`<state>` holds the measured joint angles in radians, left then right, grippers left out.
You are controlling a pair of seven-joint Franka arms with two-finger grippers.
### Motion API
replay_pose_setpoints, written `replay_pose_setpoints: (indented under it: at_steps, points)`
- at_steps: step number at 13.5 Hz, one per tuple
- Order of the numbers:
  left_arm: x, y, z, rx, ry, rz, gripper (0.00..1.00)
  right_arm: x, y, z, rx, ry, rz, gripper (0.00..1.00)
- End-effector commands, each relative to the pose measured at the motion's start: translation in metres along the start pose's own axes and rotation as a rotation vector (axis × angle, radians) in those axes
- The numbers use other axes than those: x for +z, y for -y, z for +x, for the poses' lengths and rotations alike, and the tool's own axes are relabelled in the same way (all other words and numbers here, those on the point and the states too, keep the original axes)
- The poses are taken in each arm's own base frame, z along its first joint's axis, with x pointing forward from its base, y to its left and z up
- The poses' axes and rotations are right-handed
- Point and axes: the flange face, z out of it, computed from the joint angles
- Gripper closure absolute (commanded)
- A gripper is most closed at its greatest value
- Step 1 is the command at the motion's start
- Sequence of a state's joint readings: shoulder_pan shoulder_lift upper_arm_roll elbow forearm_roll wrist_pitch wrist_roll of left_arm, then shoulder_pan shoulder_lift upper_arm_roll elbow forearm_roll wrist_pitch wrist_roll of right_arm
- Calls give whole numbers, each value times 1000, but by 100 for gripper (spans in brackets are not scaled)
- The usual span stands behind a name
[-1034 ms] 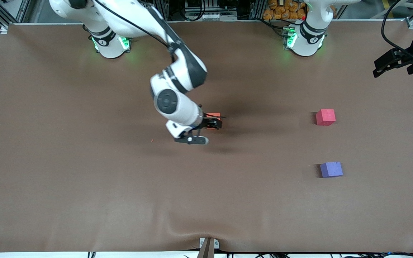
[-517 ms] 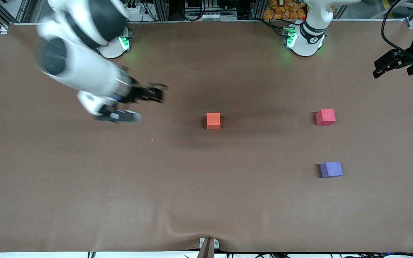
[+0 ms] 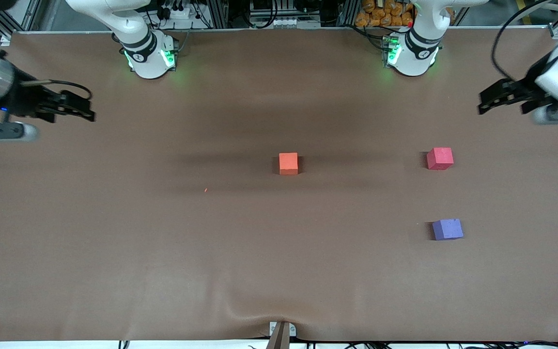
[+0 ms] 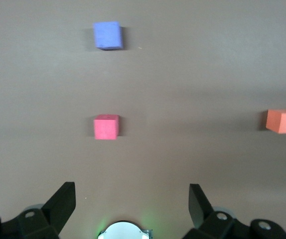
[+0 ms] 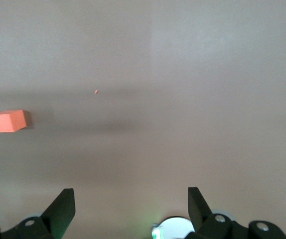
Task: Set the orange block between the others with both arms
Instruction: 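Reach the left gripper across to the orange cube at the middle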
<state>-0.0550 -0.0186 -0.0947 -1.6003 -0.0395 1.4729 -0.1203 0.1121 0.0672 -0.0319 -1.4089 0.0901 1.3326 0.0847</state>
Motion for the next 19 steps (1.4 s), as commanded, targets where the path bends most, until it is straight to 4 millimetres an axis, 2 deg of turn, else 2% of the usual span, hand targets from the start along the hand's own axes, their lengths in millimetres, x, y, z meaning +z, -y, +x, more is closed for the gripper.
replay_pose_setpoints:
  at_steps: [1, 3, 5, 7, 9, 11, 12, 14, 17, 19]
  points:
    - [30, -62, 20, 90, 23, -2, 0, -18, -39, -14, -53, -16, -34, 0]
    - [54, -114, 34, 65, 40, 2, 0, -19, -66, -14, -104, -11, -108, 0]
    - [87, -172, 50, 15, 65, 4, 0, -19, -83, -14, -120, -3, -143, 0]
    - [130, -237, 61, -19, 53, -5, 0, -18, -92, -13, -101, -2, -131, 0]
    - [181, -299, 62, -66, 24, -30, 0, -18, -93, -13, -99, -7, -137, 0]
    - [243, -362, 52, -101, 16, -28, 0, -19, -105, -16, -72, -4, -128, 0]
    - [269, -380, 50, -97, 13, 4, 0, -19, -110, -16, -63, -3, -127, 0]
    - [304, -399, 48, -77, 2, 37, 0, -19, -112, -17, -60, -3, -124, 0]
    - [340, -426, 35, -83, -10, 26, 0, -17, -109, -15, -66, -3, -102, 0]
    - [358, -434, 34, -95, -50, 17, 0, -16, -106, -15, -70, -5, -75, 0]
